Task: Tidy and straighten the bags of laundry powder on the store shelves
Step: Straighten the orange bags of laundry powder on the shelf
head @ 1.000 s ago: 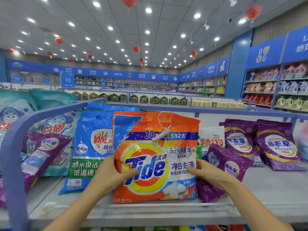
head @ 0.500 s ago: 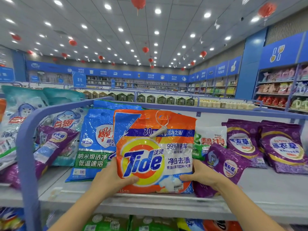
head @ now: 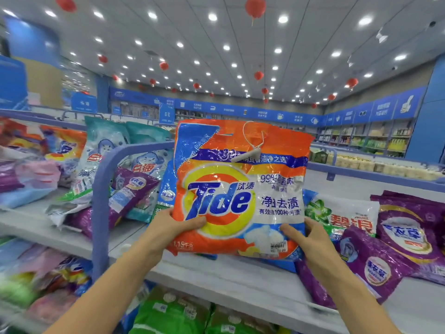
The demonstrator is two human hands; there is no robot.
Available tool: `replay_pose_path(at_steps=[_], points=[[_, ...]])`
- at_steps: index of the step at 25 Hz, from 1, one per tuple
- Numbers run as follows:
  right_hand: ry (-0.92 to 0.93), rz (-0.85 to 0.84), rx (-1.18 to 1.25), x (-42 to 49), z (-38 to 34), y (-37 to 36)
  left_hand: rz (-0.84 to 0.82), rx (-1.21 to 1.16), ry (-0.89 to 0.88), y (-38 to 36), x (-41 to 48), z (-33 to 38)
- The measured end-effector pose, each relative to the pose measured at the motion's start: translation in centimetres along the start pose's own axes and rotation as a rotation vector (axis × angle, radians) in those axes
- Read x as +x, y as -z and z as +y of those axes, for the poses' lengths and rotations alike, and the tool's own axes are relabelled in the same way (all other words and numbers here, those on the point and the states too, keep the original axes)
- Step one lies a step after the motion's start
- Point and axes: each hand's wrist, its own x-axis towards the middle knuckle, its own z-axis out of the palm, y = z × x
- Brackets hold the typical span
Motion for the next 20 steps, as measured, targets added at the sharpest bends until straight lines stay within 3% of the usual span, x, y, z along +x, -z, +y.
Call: replay_pose_path(at_steps=[5,9,20], points=[[0.066,-0.146,0.097,1.1,-2.7,-7.7,0.124,-0.138,-0.212,7.2,-4.1,2.8],[0.109,-0.273,0.172,1.4,-3.9,-17.5,0.205,-0.143,-0.233,16.1,-7.6,3.1],[0.048,-0.630,0.318,0.2,-3.1,-55.7,0.544,-0.051,-0.248,49.8,-19.7,3.6]])
